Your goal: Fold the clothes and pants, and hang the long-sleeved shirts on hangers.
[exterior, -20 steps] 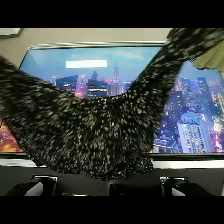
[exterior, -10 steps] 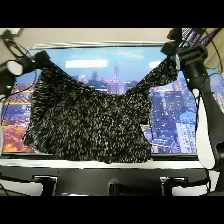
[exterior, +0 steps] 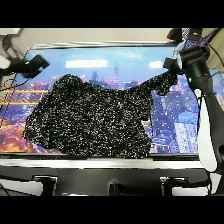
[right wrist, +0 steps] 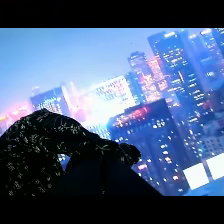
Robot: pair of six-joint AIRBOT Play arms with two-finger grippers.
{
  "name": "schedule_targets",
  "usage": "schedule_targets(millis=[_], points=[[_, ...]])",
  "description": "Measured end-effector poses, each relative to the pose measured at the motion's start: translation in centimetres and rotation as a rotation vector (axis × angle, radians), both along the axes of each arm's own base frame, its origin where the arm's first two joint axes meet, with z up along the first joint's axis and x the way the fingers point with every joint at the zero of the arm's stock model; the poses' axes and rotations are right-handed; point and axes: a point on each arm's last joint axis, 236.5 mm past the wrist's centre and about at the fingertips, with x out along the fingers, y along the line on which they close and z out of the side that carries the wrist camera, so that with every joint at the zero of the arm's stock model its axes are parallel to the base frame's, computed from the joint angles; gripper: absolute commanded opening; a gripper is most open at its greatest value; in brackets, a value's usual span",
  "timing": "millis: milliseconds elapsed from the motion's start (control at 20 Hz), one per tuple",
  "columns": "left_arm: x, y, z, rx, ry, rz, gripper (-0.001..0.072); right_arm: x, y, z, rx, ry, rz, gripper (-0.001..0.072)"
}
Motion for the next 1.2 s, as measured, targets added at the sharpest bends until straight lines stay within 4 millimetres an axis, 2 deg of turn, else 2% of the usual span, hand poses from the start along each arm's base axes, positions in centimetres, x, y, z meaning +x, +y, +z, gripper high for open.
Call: schedule_targets(millis=[150, 250, 350, 450, 600, 700, 800, 900, 1100, 1150, 1200], points=[[-7.4, 3.8, -1.5, -0.003, 0.132, 0.071, 0.0618, -1.8, -0.5, -0.2, -0.037, 0.082, 0.018, 0.0017], [-13.4, 4.6, -3.7, -0.023, 0.232, 0.111, 0.0618, -2.8, -0.4, -0.6, -0.039, 0.129, 0.025, 0.0017], [-19.7, 3.8, -7.0, -0.06, 0.356, 0.13, 0.0618, -3.3, -0.2, -0.9, -0.029, 0.155, 0.032, 0.0017], [-25.1, 2.3, -10.1, -0.098, 0.465, 0.14, 0.0618, -3.6, 0.2, -1.2, -0.014, 0.173, 0.041, 0.0017], [-31.2, 0.3, -13.9, -0.146, 0.603, 0.151, 0.0618, -3.9, 0.5, -1.5, 0.001, 0.188, 0.048, 0.0017], [-33.8, -0.6, -16.0, -0.172, 0.673, 0.161, 0.0618, -4.0, 0.7, -1.6, 0.009, 0.194, 0.052, 0.0017], [-35.2, -1.1, -17.7, -0.187, 0.707, 0.173, 0.0618, -4.1, 1.0, -1.7, 0.021, 0.198, 0.057, 0.0018], [-35.5, -1.6, -19.0, -0.217, 0.706, 0.19, 0.0618, -4.1, 1.4, -1.8, 0.035, 0.2, 0.063, 0.0018], [-34.6, -2.3, -20.8, -0.269, 0.677, 0.216, 0.0617, -4.3, 1.8, -2.0, 0.055, 0.206, 0.066, 0.0018], [-34.4, -2.3, -21.2, -0.277, 0.675, 0.224, 0.0596, -4.3, 1.9, -2.1, 0.061, 0.209, 0.064, 0.0018], [-34.2, -2.3, -21.5, -0.281, 0.673, 0.232, 0.0428, -4.4, 1.9, -2.1, 0.063, 0.211, 0.064, 0.0018]])
